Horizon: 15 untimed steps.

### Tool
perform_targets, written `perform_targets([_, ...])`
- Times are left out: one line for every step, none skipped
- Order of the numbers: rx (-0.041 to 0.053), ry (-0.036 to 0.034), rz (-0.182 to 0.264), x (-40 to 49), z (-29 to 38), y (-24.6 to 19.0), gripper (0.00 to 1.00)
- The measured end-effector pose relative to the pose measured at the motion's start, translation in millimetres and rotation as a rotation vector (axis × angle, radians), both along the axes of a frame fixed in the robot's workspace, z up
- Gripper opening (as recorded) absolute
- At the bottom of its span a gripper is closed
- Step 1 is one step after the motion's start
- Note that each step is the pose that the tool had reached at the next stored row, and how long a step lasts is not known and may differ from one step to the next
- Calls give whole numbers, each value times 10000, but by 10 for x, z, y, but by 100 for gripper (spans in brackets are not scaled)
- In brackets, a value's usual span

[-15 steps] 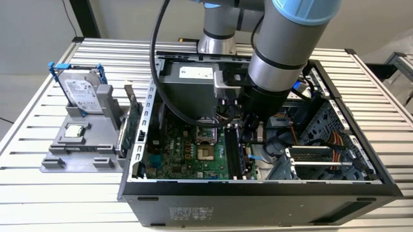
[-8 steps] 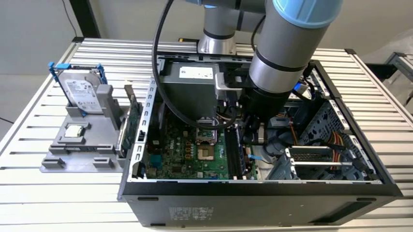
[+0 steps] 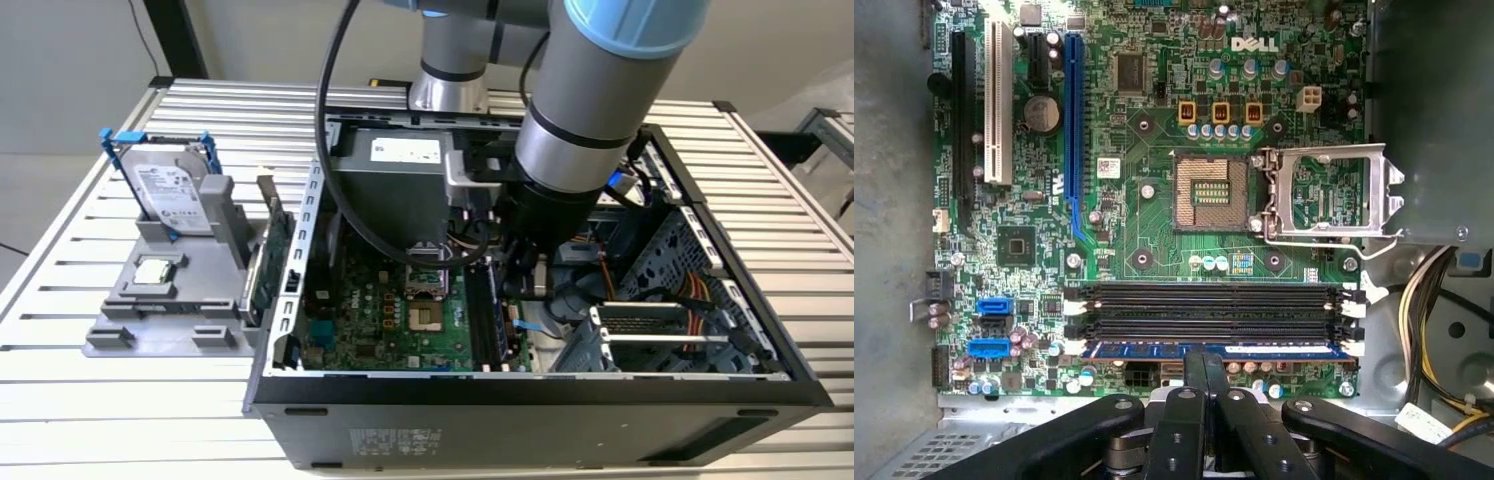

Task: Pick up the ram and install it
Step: 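Press down the ram until it locks into place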

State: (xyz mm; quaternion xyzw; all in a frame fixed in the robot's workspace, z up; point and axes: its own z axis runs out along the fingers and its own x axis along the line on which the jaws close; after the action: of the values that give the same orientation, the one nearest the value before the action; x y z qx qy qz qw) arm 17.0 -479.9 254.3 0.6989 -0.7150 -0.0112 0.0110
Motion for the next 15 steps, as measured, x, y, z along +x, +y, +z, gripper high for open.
perform_targets([1,-1,-1,3,-3,0,0])
perform_targets([4,-1,-1,5,-7,0,0])
perform_targets([3,-1,-2,8,-10,0,0])
perform_targets([0,0,-2,10,-13,0,0])
perform_targets([1,0,-2,12,-19,0,0])
perform_targets([0,0,-2,14,-24,0,0])
perform_targets([1,0,-2,17,-29,0,0])
perform_targets([1,0,-1,19,-34,0,0])
perform_targets([1,0,-2,21,-39,0,0])
perform_targets([0,0,-2,24,-45,0,0])
perform_targets([0,-1,-2,26,-50,0,0])
perform_targets([0,0,-2,28,-55,0,0])
perform_targets([-1,0,-2,30,-59,0,0])
perform_targets([0,0,-2,32,-65,0,0])
perform_targets([0,0,-3,33,-70,0,0])
